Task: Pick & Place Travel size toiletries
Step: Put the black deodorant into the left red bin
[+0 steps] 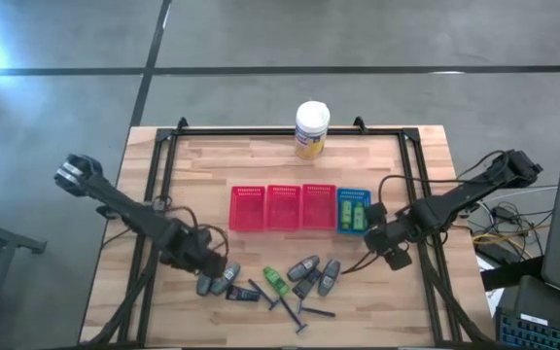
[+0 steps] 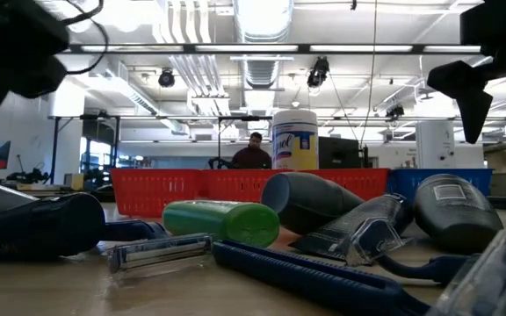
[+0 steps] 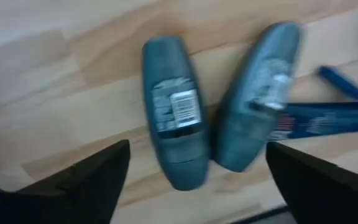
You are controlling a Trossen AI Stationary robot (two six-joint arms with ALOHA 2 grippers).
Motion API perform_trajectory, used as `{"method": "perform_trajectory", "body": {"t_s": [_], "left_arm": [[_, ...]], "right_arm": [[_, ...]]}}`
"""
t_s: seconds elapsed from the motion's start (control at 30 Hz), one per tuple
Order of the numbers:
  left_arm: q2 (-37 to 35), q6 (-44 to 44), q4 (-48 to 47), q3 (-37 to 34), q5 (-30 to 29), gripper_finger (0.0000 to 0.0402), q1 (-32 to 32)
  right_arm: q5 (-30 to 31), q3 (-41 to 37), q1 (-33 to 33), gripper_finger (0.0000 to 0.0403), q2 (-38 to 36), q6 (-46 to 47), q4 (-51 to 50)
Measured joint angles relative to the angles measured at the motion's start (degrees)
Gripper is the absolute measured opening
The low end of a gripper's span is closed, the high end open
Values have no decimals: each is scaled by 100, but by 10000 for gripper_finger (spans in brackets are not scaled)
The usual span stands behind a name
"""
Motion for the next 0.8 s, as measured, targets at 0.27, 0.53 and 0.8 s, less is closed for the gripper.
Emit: {"method": "perform_trajectory", "body": {"t_s": [0.27, 0.53, 0.8], "left_arm": [[871, 38, 0, 11, -226, 385, -245], [1474, -16, 707, 17, -80, 318, -307], [1603, -5, 427, 176, -101, 214, -330]], "right_arm": [[18, -2, 0, 365, 33, 49, 8], [0, -2, 0, 364, 33, 212, 7], [-66, -2, 0, 348, 33, 857, -1]]}}
